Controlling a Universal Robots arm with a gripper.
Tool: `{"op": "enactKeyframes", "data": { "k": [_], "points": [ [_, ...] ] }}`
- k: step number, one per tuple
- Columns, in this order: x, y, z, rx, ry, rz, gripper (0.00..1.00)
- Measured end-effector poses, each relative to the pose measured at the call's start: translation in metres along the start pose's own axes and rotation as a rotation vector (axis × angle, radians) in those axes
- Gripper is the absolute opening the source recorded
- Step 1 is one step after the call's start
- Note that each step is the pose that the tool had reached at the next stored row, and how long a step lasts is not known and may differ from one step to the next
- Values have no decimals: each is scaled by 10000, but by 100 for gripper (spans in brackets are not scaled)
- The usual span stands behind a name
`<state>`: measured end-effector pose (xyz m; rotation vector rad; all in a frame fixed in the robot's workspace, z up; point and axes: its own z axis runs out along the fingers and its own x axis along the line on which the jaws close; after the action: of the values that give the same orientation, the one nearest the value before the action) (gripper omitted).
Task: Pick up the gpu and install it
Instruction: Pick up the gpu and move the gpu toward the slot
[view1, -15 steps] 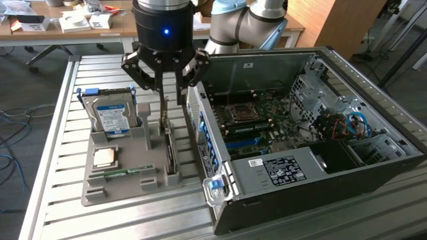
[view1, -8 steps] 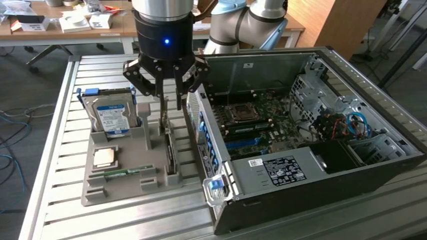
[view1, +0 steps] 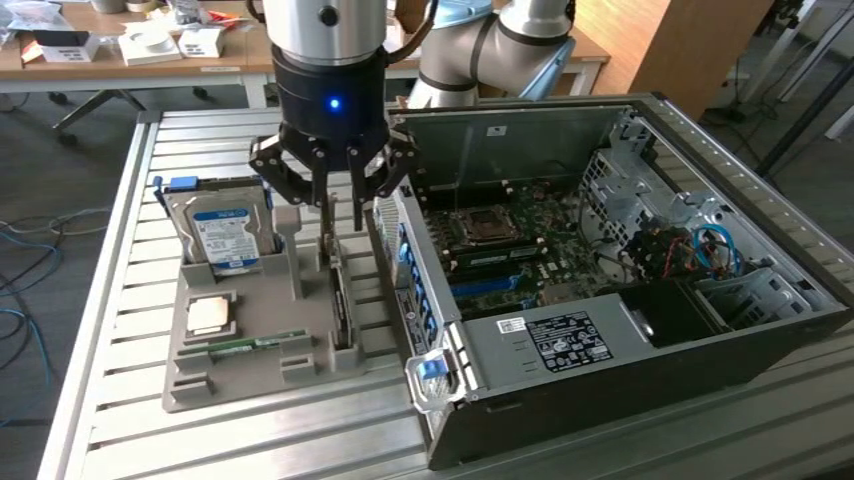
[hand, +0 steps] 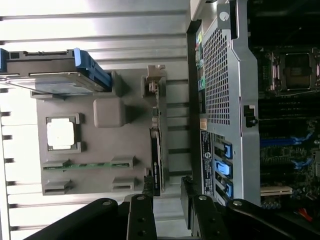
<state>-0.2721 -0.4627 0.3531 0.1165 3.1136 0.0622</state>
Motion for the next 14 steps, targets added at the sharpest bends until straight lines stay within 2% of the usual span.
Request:
{"op": "enactKeyframes", "data": {
  "k": [14],
  "points": [
    [6,-10,254,0,0,0,36]
  ]
}}
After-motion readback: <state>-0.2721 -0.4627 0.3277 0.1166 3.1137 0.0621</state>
